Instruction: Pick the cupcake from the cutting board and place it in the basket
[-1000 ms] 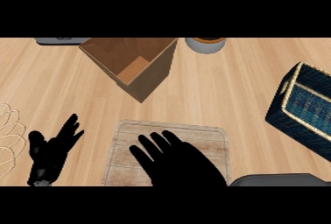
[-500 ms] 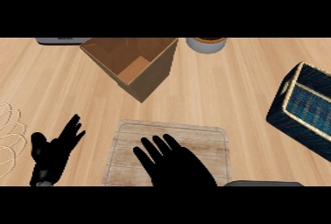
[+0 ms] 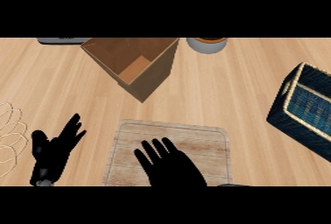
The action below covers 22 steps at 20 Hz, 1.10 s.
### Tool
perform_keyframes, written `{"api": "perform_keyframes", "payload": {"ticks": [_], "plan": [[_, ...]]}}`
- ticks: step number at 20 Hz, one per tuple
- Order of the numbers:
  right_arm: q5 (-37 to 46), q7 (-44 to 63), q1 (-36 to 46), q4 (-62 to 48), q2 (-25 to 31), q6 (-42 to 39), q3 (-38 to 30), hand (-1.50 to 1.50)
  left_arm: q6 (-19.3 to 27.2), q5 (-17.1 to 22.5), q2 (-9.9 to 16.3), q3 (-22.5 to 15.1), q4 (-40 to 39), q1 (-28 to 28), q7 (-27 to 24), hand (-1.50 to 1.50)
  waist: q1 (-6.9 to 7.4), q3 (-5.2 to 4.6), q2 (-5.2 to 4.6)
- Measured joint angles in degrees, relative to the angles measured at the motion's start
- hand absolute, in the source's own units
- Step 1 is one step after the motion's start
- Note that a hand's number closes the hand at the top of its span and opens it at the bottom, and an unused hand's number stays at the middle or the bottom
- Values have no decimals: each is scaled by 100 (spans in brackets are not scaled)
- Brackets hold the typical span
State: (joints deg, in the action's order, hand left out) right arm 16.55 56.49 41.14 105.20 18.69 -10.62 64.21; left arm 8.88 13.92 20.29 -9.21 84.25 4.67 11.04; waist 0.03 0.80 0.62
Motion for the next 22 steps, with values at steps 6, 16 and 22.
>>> {"api": "perform_keyframes", "payload": {"ticks": [6,16,22], "plan": [[90,-59,-114,-527,-229,-195,53,-150,-42,-24,4,66,-13,-28,72,0,8,-2,-5],[478,-396,-433,-903,-306,-333,-64,-150,-111,-99,-100,119,21,65,-78,0,2,-2,-4],[863,-514,-692,-1169,-556,-269,43,150,-197,-102,-104,203,-45,48,-91,0,0,5,-1]]}}
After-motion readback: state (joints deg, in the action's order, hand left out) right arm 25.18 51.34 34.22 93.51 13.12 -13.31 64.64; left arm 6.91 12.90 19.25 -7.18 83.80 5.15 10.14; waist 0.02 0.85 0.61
